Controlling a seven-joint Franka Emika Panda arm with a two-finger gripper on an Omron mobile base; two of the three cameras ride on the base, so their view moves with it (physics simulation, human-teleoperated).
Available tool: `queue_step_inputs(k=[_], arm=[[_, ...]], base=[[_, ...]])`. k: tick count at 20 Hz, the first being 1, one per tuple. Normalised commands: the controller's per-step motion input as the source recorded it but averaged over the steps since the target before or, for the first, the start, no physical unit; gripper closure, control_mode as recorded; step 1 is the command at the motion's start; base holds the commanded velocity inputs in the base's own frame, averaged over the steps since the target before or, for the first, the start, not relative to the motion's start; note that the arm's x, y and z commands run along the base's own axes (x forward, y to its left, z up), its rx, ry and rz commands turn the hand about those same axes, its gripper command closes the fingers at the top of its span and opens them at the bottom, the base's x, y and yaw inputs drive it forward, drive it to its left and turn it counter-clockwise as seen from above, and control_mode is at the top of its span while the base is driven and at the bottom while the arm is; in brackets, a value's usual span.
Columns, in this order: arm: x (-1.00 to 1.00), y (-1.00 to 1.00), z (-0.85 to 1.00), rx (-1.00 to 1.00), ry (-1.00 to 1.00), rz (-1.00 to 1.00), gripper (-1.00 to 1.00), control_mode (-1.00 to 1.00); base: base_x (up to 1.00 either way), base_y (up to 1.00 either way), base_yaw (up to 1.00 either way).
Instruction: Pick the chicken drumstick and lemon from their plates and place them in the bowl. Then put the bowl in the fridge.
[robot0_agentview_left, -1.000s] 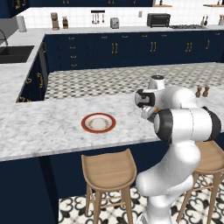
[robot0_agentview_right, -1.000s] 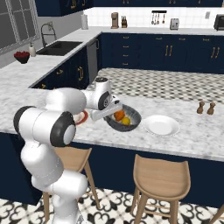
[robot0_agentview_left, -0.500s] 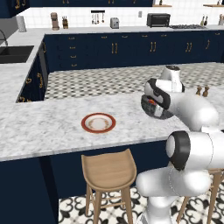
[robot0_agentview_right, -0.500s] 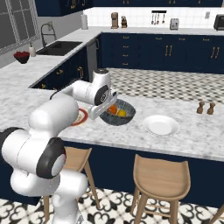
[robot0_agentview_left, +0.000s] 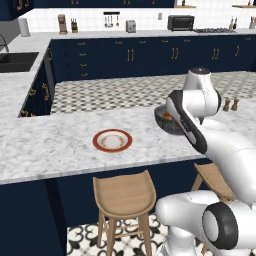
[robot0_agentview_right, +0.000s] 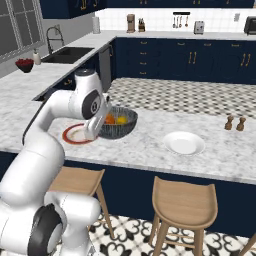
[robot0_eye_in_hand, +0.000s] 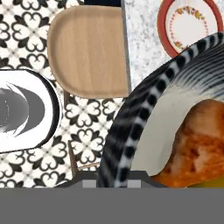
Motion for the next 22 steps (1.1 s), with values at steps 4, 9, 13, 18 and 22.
queue_step_inputs(k=[4, 9, 13, 18, 22], arm=[[-1.0, 0.1, 0.74, -0.05, -0.23, 0.19, 1.0, -1.0], [-0.68, -0.14, 0.72, 0.0, -0.03, 0.05, 1.0, -1.0], [-0.72, -0.05, 0.58, 0.0, 0.01, 0.0, 1.0, -1.0], [-0.52, 0.0, 0.22, 0.0, 0.18, -0.01, 1.0, -1.0], [-0.4, 0.0, 0.0, 0.0, 0.08, 0.0, 1.0, -1.0]], base=[[0.0, 0.0, 0.0], [0.0, 0.0, 0.0], [0.0, 0.0, 0.0], [0.0, 0.0, 0.0], [0.0, 0.0, 0.0]])
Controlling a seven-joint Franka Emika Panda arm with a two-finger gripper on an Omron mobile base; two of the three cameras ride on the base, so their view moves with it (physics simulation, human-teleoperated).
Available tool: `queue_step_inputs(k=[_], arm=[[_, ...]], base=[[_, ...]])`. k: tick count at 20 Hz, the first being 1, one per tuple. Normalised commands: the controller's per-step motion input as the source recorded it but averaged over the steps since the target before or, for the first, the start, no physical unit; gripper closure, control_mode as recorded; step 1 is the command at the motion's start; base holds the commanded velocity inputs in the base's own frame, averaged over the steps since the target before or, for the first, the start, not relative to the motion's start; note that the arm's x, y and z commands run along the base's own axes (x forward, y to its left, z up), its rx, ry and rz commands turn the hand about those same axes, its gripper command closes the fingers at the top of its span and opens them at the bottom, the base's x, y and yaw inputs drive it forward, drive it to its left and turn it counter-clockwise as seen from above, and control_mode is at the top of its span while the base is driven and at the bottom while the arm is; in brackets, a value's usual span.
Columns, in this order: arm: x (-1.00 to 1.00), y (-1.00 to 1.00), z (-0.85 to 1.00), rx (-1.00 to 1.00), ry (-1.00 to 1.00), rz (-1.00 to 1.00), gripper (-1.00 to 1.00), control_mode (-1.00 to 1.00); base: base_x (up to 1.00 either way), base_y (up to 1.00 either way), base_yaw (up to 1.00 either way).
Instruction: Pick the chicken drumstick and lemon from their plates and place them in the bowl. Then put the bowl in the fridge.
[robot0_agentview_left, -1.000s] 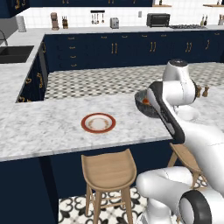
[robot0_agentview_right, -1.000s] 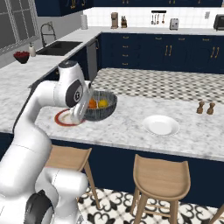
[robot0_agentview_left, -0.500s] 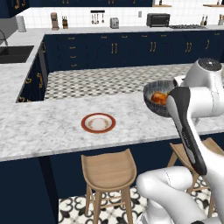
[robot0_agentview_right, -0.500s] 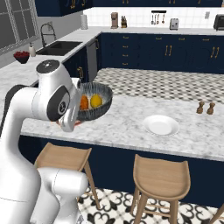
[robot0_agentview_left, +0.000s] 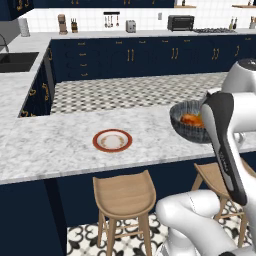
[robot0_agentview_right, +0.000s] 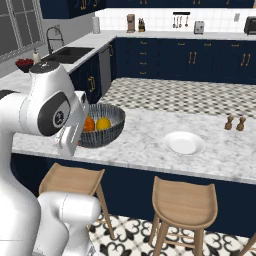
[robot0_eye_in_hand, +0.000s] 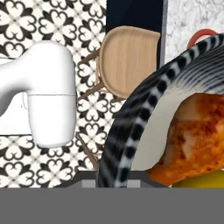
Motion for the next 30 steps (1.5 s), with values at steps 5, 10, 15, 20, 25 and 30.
queue_step_inputs(k=[5, 10, 15, 20, 25, 30], arm=[[-0.14, 0.0, 0.0, 0.02, 0.0, -0.02, 1.0, -1.0], [-0.01, 0.0, 0.0, 0.0, 0.0, 0.0, 1.0, -1.0], [0.0, 0.0, 0.0, 0.0, 0.0, 0.0, 1.0, 1.0], [0.0, 0.0, 0.0, 0.0, 0.0, 0.0, 1.0, 1.0], [0.0, 0.0, 0.0, 0.0, 0.0, 0.0, 1.0, 1.0], [0.0, 0.0, 0.0, 0.0, 0.0, 0.0, 1.0, 1.0]], base=[[0.0, 0.0, 0.0], [0.0, 0.0, 0.0], [-0.21, -0.02, 0.0], [-1.0, -0.29, -0.13], [-0.84, -0.29, -0.5], [-0.35, -0.01, -0.75]])
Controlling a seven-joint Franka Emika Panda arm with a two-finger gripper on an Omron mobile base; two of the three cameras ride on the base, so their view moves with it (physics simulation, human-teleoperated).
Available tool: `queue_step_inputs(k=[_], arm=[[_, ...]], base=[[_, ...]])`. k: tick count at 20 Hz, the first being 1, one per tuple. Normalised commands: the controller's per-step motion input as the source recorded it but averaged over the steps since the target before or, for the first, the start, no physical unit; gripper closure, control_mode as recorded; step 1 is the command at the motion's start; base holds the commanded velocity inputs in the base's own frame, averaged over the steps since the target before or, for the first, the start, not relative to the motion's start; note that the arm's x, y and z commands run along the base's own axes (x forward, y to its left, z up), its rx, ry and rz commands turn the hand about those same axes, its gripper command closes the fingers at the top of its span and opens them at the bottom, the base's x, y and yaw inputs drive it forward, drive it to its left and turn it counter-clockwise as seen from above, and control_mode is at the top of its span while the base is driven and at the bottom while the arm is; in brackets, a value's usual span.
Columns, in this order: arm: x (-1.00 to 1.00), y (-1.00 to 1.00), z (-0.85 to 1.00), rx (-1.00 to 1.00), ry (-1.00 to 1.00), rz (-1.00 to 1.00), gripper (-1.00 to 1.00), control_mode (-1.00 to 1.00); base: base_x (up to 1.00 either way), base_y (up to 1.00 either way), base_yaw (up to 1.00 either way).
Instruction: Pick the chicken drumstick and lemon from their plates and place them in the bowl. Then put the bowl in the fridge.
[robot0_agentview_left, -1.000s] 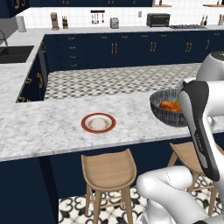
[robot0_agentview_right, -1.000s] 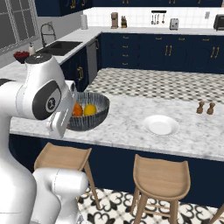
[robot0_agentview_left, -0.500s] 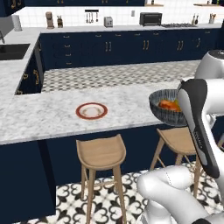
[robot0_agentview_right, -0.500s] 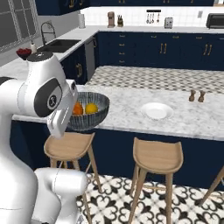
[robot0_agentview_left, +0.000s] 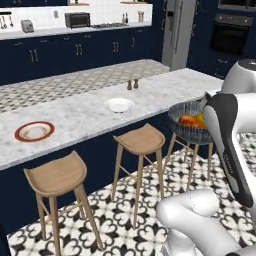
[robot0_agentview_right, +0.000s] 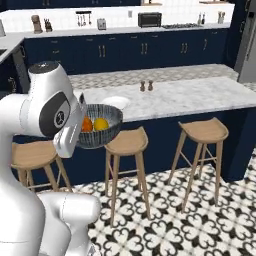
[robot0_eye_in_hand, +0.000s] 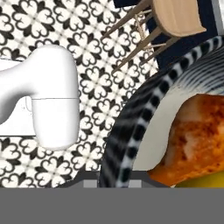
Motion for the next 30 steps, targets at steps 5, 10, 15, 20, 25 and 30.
queue_step_inputs(k=[5, 10, 15, 20, 25, 30], arm=[[0.0, 0.0, 0.0, 0.0, 0.0, 0.0, 1.0, 1.0], [0.0, 0.0, 0.0, 0.0, 0.0, 0.0, 1.0, 1.0], [0.0, 0.0, 0.0, 0.0, 0.0, 0.0, 1.0, 1.0], [0.0, 0.0, 0.0, 0.0, 0.0, 0.0, 1.0, 1.0], [0.0, 0.0, 0.0, 0.0, 0.0, 0.0, 1.0, 1.0], [0.0, 0.0, 0.0, 0.0, 0.0, 0.0, 1.0, 1.0]], base=[[0.0, -0.02, -0.61], [0.0, 0.0, -0.49], [-0.26, -0.07, -0.37], [-0.04, -0.79, -0.06], [0.1, -0.93, -0.12], [0.09, -0.36, -0.5]])
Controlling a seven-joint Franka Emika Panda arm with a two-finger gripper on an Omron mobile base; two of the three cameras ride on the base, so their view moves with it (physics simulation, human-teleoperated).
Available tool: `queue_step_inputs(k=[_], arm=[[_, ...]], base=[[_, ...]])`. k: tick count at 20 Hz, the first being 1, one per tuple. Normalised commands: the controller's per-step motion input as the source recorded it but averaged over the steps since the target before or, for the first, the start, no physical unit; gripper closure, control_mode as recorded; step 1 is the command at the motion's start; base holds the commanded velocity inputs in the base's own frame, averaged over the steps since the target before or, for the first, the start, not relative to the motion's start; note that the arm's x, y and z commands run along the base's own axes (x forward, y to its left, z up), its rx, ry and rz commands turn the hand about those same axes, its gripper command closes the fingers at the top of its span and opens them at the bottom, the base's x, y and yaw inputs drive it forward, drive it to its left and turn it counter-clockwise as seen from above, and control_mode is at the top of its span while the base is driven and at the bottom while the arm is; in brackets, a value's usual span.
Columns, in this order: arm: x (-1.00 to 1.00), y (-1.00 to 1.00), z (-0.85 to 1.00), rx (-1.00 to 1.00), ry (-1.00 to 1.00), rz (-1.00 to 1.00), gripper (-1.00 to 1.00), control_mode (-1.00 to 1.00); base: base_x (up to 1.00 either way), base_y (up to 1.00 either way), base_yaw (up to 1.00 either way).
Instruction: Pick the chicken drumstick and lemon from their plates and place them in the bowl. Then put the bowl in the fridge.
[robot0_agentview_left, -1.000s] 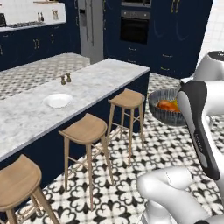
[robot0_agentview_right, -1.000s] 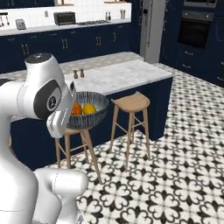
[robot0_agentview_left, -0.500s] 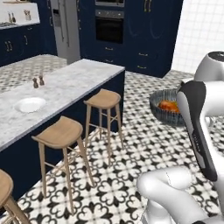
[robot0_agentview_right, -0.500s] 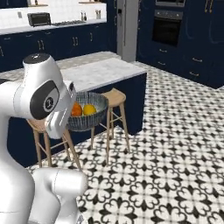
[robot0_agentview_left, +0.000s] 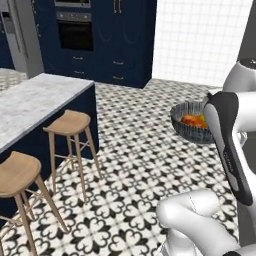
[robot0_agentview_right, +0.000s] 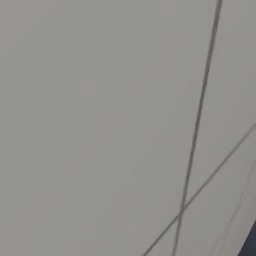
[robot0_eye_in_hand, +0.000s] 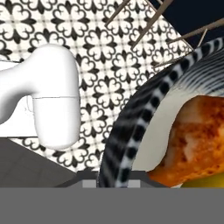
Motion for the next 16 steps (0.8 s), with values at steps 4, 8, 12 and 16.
queue_step_inputs(k=[4, 8, 12, 16], arm=[[0.0, 0.0, 0.0, 0.0, 0.0, 0.0, 1.0, 1.0], [0.0, 0.0, 0.0, 0.0, 0.0, 0.0, 1.0, 1.0], [0.0, 0.0, 0.0, 0.0, 0.0, 0.0, 1.0, 1.0], [0.0, 0.0, 0.0, 0.0, 0.0, 0.0, 1.0, 1.0]], base=[[0.24, -0.2, -0.27], [0.67, -0.26, -0.03], [0.99, -0.24, -0.01], [1.0, -0.07, -0.04]])
